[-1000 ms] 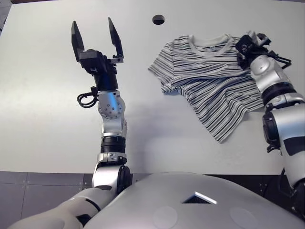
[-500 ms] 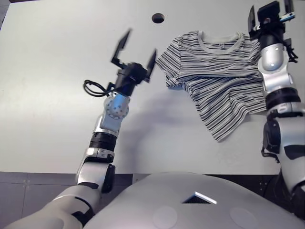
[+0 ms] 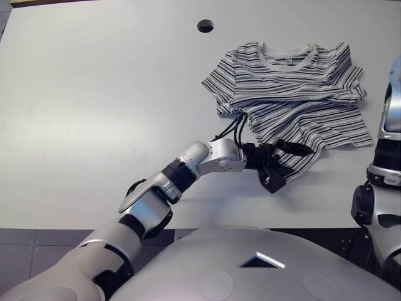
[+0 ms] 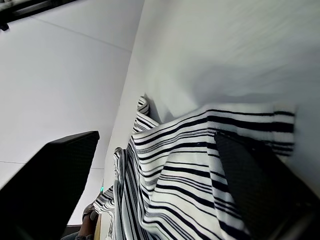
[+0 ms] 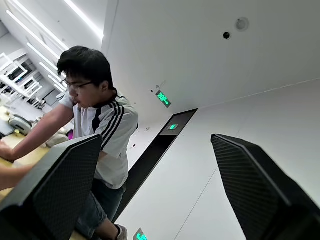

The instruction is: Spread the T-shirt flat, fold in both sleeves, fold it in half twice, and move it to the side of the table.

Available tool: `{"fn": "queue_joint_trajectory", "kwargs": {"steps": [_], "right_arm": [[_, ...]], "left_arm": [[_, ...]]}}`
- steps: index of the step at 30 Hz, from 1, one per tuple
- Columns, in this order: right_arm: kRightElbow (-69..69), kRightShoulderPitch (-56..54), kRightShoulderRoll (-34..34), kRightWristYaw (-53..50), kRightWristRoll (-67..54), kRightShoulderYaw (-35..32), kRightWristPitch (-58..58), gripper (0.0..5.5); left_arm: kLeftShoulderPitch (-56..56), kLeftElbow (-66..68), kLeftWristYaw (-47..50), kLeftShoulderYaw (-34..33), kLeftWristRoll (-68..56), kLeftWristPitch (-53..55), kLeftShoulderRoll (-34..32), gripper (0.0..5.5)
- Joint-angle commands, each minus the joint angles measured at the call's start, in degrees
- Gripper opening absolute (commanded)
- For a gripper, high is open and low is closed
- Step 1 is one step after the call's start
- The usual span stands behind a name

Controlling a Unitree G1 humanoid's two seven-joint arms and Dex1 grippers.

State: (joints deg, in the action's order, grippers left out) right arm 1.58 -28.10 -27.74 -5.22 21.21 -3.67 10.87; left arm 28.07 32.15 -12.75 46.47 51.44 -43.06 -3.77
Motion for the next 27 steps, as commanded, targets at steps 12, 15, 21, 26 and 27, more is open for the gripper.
{"fn": "queue_joint_trajectory", "kwargs": {"steps": [12, 15, 21, 26, 27], "right_arm": [[0.9, 1.3, 0.2, 0.4, 6.1, 3.9, 0.3, 4.02], [0.9, 1.9, 0.5, 0.9, 6.4, 4.8, 0.4, 4.02], [6.1, 2.7, 1.2, 0.5, 7.4, 8.0, 1.5, 4.02], [8.4, 3.6, 0.9, -0.1, 7.3, 8.2, 2.1, 4.02], [9.4, 3.5, 0.9, -0.3, 7.4, 8.4, 2.4, 4.02]], "left_arm": [[-6.6, -3.1, -6.7, 6.7, -3.1, -4.9, -19.3, 4.32], [-13.0, -11.9, -13.3, 5.5, -10.7, -6.7, -31.9, 4.32], [-25.0, -26.6, -19.1, -0.1, -26.6, -2.9, -48.5, 4.32], [-35.5, -33.6, -20.4, -4.5, -36.0, -0.6, -55.9, 4.32], [-38.1, -35.4, -20.6, -5.3, -38.3, -0.7, -57.8, 4.32]]}}
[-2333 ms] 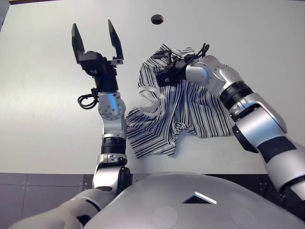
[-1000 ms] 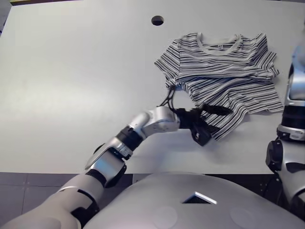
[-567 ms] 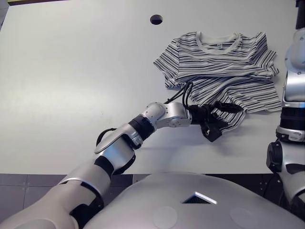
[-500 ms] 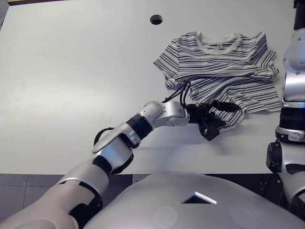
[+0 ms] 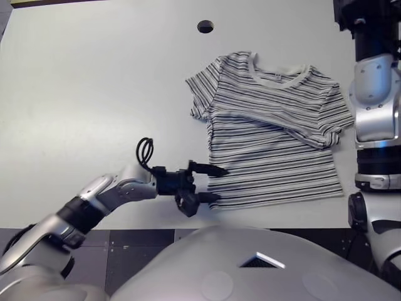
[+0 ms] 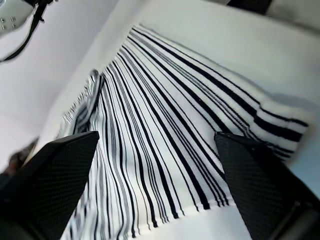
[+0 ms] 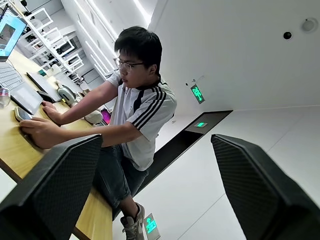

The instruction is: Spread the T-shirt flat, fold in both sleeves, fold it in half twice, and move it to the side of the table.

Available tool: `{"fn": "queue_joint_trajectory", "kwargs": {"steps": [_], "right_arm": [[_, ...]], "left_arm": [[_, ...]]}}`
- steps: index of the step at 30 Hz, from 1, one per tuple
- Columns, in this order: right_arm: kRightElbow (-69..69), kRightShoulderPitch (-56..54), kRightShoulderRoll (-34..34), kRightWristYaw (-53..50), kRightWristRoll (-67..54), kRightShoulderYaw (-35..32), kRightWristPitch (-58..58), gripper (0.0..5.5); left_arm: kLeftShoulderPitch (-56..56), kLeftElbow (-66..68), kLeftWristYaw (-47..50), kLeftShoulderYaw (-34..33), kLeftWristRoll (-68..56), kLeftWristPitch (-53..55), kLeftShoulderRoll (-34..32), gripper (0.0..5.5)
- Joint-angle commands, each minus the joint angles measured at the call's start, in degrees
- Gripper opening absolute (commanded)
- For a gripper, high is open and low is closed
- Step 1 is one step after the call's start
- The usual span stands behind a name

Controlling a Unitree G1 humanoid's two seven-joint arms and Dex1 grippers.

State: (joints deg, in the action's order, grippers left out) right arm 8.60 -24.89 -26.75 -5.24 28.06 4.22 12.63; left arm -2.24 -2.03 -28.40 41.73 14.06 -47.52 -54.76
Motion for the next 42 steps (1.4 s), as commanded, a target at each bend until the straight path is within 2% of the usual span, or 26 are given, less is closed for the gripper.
{"fn": "queue_joint_trajectory", "kwargs": {"steps": [1, 4, 8, 11, 14, 17, 20, 22, 24, 28, 30, 35, 38, 42], "right_arm": [[3.2, 0.1, 0.0, -0.4, 0.5, 0.5, 0.9, 4.02], [6.4, -0.6, 0.0, -1.4, 0.5, 0.6, 1.7, 4.02], [10.4, -1.0, -0.9, -1.4, 1.3, 1.7, 2.9, 4.02], [10.6, 0.3, -3.3, 0.0, 1.7, 1.7, 3.8, 4.02], [10.0, 1.1, -4.4, 0.6, 1.5, 1.3, 4.1, 4.02], [9.0, 1.6, -4.0, 0.7, 1.5, 1.6, 3.8, 4.02], [7.7, 1.9, -3.4, 1.0, 1.7, 2.1, 3.6, 4.02], [6.6, 2.3, -3.1, 1.2, 1.7, 2.2, 3.5, 4.02], [6.0, 2.6, -2.9, 1.3, 1.9, 2.5, 3.5, 4.02], [4.2, 4.2, -2.6, 1.6, 2.2, 3.1, 4.0, 4.02], [2.8, 5.3, -2.7, 1.7, 2.3, 3.1, 4.2, 4.02], [0.4, 7.3, -3.2, 1.8, 2.5, 2.8, 4.1, 4.02], [-1.4, 7.9, -3.4, 2.5, 2.4, 2.5, 3.7, 4.02], [-4.0, 8.8, -3.1, 3.4, 2.5, 2.7, 3.5, 4.02]], "left_arm": [[-9.7, -2.7, -5.1, -1.4, -2.8, 3.8, -8.3, 4.32], [-11.3, -4.7, -5.2, -5.8, -6.9, 3.7, -9.3, 4.32], [-11.3, -7.5, -1.8, -17.5, -14.4, 2.7, -9.1, 4.32], [-12.5, -13.0, -2.5, -22.8, -21.4, 1.7, -9.2, 4.32], [-10.8, -16.5, -5.8, -23.5, -27.6, 2.3, -8.0, 4.32], [-5.3, -18.1, -12.2, -20.8, -33.6, 4.8, -5.2, 4.32], [4.1, -14.5, -18.6, -17.9, -33.7, 9.0, 0.9, 4.32], [10.8, -9.4, -20.4, -17.1, -30.3, 10.7, 6.6, 4.32], [19.8, 2.2, -15.8, -17.0, -18.4, 11.1, 14.3, 4.32], [37.9, 33.2, 7.4, -9.3, 15.2, 11.5, 24.0, 4.32], [43.7, 44.6, 15.7, -5.4, 22.6, 12.5, 27.3, 4.32], [52.0, 63.8, 28.1, 0.8, 32.5, 13.2, 33.9, 4.32], [53.9, 71.3, 30.9, 3.6, 36.2, 13.3, 36.0, 4.32], [54.7, 76.6, 33.1, 3.7, 36.8, 16.1, 37.2, 4.32]]}}
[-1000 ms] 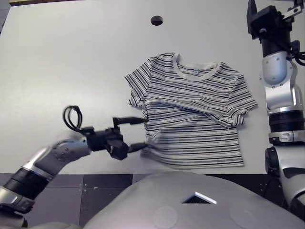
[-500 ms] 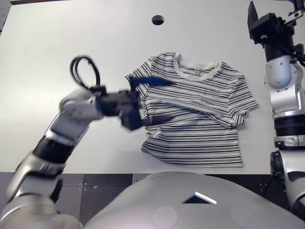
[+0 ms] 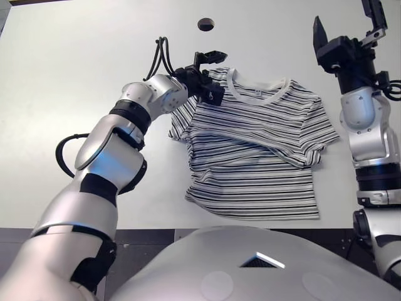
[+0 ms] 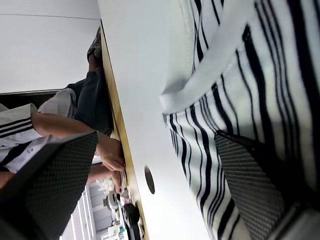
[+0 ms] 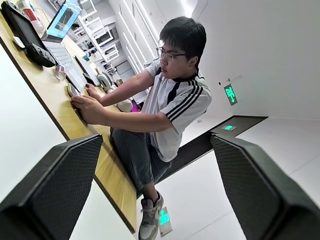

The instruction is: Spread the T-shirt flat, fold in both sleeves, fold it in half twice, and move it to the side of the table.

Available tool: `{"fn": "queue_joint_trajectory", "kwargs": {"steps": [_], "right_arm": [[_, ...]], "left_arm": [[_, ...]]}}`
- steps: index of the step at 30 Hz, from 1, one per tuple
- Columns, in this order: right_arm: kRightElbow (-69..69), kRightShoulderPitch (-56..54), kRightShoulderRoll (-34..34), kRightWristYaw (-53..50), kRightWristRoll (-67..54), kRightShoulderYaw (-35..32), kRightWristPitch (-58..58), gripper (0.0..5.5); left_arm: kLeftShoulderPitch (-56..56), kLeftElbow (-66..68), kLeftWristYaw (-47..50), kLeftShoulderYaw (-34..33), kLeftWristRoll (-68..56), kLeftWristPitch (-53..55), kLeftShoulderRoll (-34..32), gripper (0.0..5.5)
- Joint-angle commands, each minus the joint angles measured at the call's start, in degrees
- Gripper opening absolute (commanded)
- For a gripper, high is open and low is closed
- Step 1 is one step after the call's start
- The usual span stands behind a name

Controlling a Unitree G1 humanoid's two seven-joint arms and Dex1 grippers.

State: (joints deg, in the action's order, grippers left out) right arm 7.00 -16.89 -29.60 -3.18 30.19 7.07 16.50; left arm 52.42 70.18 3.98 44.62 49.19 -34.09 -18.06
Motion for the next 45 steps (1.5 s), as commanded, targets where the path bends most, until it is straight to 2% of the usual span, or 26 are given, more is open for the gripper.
{"fn": "queue_joint_trajectory", "kwargs": {"steps": [1, 12, 16, 19, 21, 25, 26, 28, 29, 31, 33, 36, 39, 45], "right_arm": [[-3.1, 1.1, -0.1, 1.5, 0.3, 0.0, -0.5, 4.02], [-5.3, 4.0, 1.7, 2.1, 0.1, 0.7, -0.8, 4.02], [-4.4, 5.1, 2.7, 3.0, 0.7, 2.5, -0.5, 4.02], [-4.2, 6.0, 0.6, 6.0, 0.4, 3.6, 0.6, 4.02], [2.7, 2.8, -0.7, 7.6, 0.2, 4.1, 1.6, 4.02], [18.4, -4.8, -1.5, 9.8, 3.4, 8.8, 5.2, 4.02], [20.3, -6.0, -1.3, 10.2, 4.4, 10.2, 6.1, 4.02], [22.0, -7.4, -0.4, 11.9, 5.7, 13.3, 8.1, 4.02], [23.2, -8.3, 0.4, 12.7, 6.0, 14.5, 8.9, 4.02], [28.8, -11.1, 2.2, 13.0, 6.9, 16.7, 9.6, 4.02], [35.6, -14.3, 3.5, 12.4, 7.6, 18.0, 9.4, 4.02], [43.8, -17.7, 4.2, 11.3, 7.9, 18.8, 9.0, 4.02], [49.8, -20.4, 4.7, 10.1, 7.7, 19.2, 9.8, 4.02], [55.0, -23.3, 7.1, 9.4, 8.3, 21.4, 11.9, 4.02]], "left_arm": [[0.3, 5.3, 1.3, 0.5, 1.4, 3.9, 0.6, 4.32], [1.6, 9.2, 5.2, -5.2, -2.5, 17.1, 0.4, 4.32], [1.5, 8.9, 8.3, -7.7, -4.0, 18.3, 0.5, 4.32], [1.2, 8.9, 11.5, -8.9, -4.5, 19.1, 0.8, 4.32], [1.6, 7.6, 16.3, -11.0, -6.1, 15.8, 0.2, 4.32], [-1.8, -2.9, 21.2, -14.9, -10.5, -1.8, -3.6, 4.32], [-4.3, -8.1, 19.9, -15.1, -11.5, -6.5, -5.0, 4.32], [-14.3, -25.4, 9.6, -13.5, -18.2, -15.5, -8.5, 4.32], [-20.2, -35.8, 3.4, -10.4, -21.6, -17.6, -11.4, 4.32], [-31.2, -54.1, -7.9, -2.4, -26.7, -19.6, -19.2, 4.32], [-37.4, -63.1, -14.7, 0.2, -28.8, -18.3, -23.7, 4.32], [-41.4, -66.8, -20.1, -0.4, -29.4, -14.2, -25.0, 4.32], [-44.5, -67.1, -24.3, -0.6, -25.9, -8.9, -23.3, 4.32], [-47.5, -66.1, -29.0, -1.0, -19.0, -4.5, -21.5, 4.32]]}}
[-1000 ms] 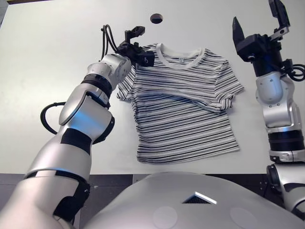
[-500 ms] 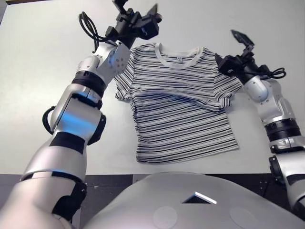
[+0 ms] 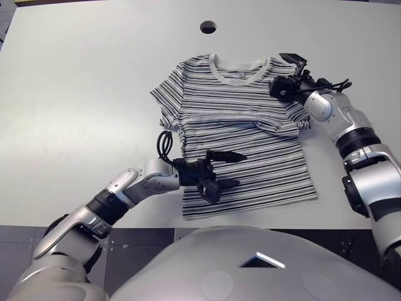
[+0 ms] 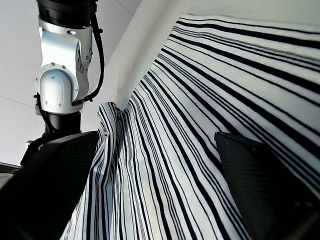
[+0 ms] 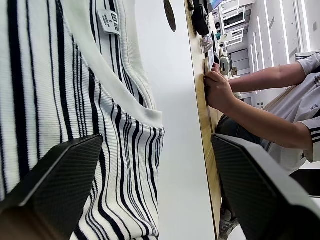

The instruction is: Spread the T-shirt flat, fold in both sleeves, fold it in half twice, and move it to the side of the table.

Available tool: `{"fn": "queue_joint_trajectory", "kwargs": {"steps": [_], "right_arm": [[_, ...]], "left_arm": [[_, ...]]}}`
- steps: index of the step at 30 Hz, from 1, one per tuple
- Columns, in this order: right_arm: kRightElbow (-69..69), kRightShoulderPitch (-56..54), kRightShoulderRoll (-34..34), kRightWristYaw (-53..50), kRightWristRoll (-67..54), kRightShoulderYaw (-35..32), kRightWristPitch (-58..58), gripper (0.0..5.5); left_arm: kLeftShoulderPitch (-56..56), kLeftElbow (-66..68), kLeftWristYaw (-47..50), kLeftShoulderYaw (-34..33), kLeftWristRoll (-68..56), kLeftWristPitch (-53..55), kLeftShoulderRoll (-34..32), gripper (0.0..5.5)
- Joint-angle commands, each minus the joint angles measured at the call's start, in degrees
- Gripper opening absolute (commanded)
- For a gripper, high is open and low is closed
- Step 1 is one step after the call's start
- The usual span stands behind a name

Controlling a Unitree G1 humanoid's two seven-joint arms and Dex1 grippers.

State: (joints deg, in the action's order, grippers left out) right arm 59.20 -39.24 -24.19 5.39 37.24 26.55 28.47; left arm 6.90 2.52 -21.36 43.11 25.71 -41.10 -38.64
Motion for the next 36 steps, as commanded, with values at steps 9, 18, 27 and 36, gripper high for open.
{"fn": "queue_joint_trajectory", "kwargs": {"steps": [9, 18, 27, 36], "right_arm": [[14.5, -9.2, 6.9, -2.9, 4.7, 6.3, -3.7, 4.02], [16.4, -10.1, 8.0, -4.0, 4.4, 7.3, -1.9, 4.02], [15.7, -12.2, 8.5, -6.5, 2.2, 5.0, -0.3, 4.02], [4.2, -9.2, 2.7, -6.4, -3.7, -1.0, 9.1, 4.02]], "left_arm": [[-7.1, 2.4, -9.4, 0.8, 3.7, -1.5, -8.4, 4.32], [-5.1, 4.6, -13.6, -3.7, -3.8, -5.8, -13.9, 4.32], [-10.2, -5.8, -10.6, -8.4, -9.9, -6.4, -9.8, 4.32], [-15.4, -17.8, -2.8, -23.5, -8.8, 0.8, -5.3, 4.32]]}}
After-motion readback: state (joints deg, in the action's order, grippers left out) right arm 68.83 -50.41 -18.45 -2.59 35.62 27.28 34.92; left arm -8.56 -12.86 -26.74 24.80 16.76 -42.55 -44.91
